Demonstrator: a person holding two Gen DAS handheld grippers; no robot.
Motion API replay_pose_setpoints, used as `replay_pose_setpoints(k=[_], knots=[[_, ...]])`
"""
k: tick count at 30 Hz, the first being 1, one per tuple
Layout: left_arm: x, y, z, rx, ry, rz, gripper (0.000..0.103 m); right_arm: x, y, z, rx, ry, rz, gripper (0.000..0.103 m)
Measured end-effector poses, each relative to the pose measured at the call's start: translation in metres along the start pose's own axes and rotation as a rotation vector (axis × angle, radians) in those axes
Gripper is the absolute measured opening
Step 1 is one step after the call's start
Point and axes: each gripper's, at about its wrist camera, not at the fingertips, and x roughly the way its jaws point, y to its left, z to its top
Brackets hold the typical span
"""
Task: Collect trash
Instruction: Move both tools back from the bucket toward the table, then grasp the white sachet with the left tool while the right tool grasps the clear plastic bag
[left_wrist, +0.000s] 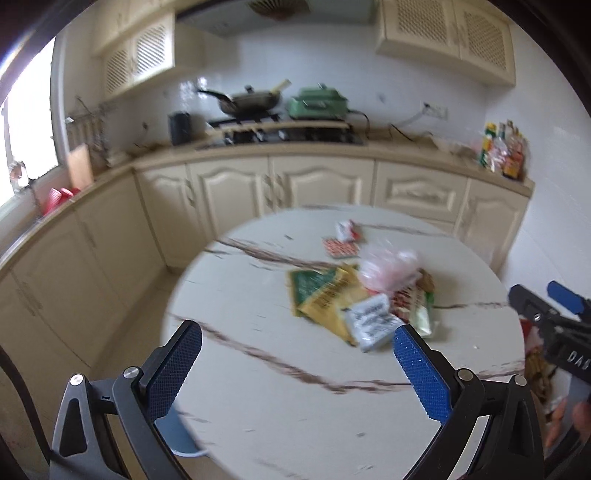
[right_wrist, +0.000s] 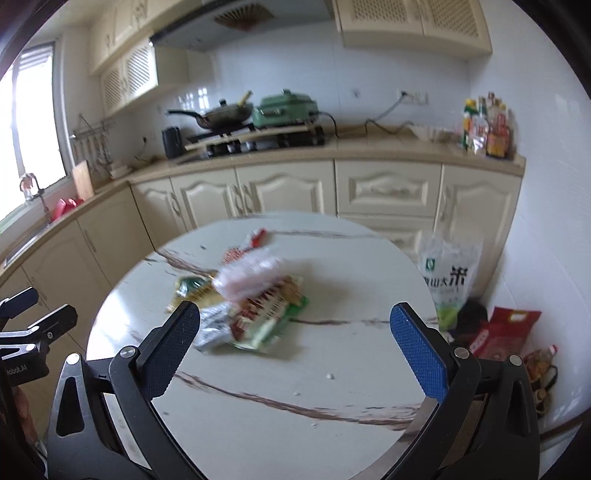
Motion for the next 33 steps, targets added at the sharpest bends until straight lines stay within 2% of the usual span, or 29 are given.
replay_pose_setpoints(k=[3, 10, 19, 21, 24, 26, 27, 28, 30, 33], knots=[[0.042, -0.018, 0.018, -0.007, 0.098, -0.053, 0.102, 0.029, -0.018, -0.005, 0.004, 0.054, -0.005, 0.103], [0.112, -0.032, 0.049, -0.026, 0.217, -0.046, 0.102, 0.071, -0.042, -0.01, 0.0, 0.122, -0.002, 0.103], [0.181, -0.036, 0.053, -0.047, 0.283, -0.04, 0.099, 0.099, -0.048, -0.01, -0.005, 0.161, 0.025, 0.103], [0.186, -0.031, 0.053, -0.065, 0.276, -0.062, 0.097, 0.103, -0.047, -0.01, -0.008, 0.164, 0.033, 0.103], [0.191, -0.025, 0.051, -0.08, 0.264, -0.113, 0.083, 0.108, -0.045, -0.009, -0.008, 0.166, 0.045, 0.103], [0.188, -0.018, 0.048, -0.075, 0.251, -0.122, 0.065, 0.11, -0.041, -0.009, -0.011, 0.169, 0.053, 0.103], [0.188, -0.015, 0.048, -0.077, 0.249, -0.123, 0.059, 0.111, -0.04, -0.009, -0.014, 0.17, 0.055, 0.103], [0.186, -0.012, 0.045, -0.075, 0.249, -0.11, 0.048, 0.113, -0.038, -0.008, -0.016, 0.171, 0.058, 0.103], [0.186, -0.01, 0.042, -0.042, 0.24, -0.088, 0.048, 0.114, -0.035, -0.007, -0.018, 0.17, 0.06, 0.103], [0.183, -0.011, 0.039, -0.032, 0.236, -0.1, 0.048, 0.116, -0.029, -0.001, -0.025, 0.164, 0.067, 0.103]])
